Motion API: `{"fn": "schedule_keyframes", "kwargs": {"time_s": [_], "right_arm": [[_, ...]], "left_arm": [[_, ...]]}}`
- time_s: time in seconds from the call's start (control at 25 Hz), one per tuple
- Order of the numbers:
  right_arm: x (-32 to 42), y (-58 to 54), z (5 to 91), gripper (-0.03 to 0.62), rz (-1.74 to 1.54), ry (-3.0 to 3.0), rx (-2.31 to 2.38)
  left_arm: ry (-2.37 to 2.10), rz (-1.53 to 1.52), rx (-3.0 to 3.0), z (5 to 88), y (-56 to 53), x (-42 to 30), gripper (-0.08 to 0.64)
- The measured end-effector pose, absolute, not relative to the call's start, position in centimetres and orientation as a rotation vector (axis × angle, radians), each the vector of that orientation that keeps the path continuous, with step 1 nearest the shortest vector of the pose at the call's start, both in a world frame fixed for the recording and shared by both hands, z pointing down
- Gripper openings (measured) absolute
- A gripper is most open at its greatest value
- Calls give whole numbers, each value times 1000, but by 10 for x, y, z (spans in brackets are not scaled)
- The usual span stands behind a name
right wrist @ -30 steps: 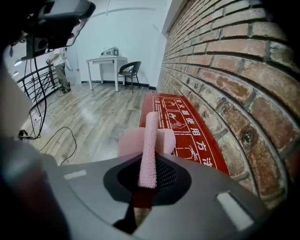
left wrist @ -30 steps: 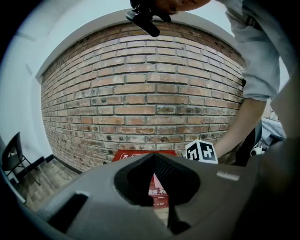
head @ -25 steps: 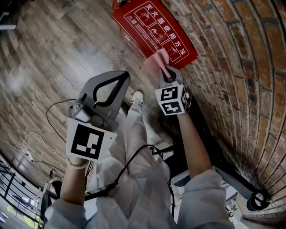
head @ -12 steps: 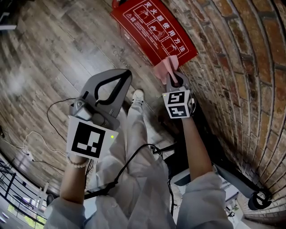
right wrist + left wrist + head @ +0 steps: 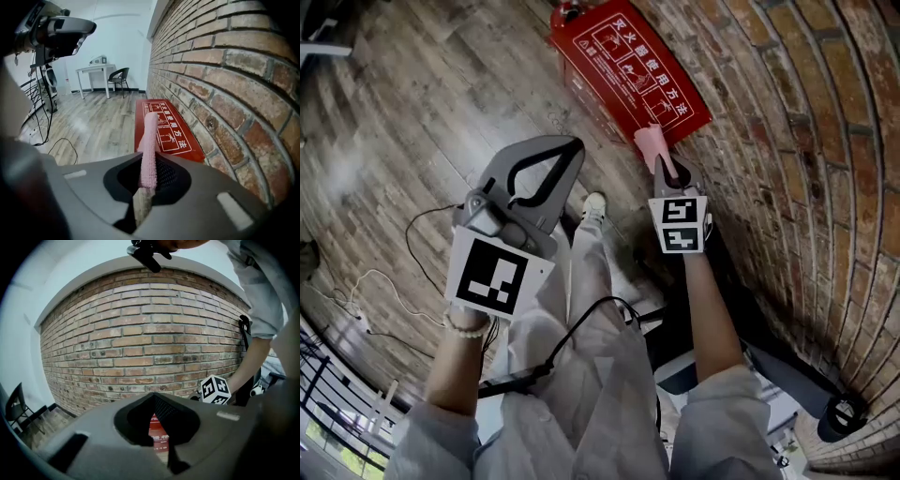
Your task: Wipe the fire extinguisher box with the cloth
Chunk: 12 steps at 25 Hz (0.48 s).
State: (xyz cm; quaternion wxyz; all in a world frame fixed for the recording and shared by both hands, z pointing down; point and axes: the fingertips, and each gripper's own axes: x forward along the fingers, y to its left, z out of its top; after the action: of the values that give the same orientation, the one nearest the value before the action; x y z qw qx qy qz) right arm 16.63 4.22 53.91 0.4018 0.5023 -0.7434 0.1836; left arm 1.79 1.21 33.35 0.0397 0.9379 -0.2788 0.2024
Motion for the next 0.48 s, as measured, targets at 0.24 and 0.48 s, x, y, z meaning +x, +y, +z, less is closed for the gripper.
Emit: {"fn": "schedule_keyframes", "kwargs": {"time_s": [0.24, 0.48], "right_arm": [[148, 35, 463, 17, 427, -1970, 1322], [128, 29, 376, 17, 386, -2079, 1360]], "left_arm": [[-932, 564, 2864, 283, 12, -1, -3], [-1024, 475, 2808, 225, 11, -23, -3]]}}
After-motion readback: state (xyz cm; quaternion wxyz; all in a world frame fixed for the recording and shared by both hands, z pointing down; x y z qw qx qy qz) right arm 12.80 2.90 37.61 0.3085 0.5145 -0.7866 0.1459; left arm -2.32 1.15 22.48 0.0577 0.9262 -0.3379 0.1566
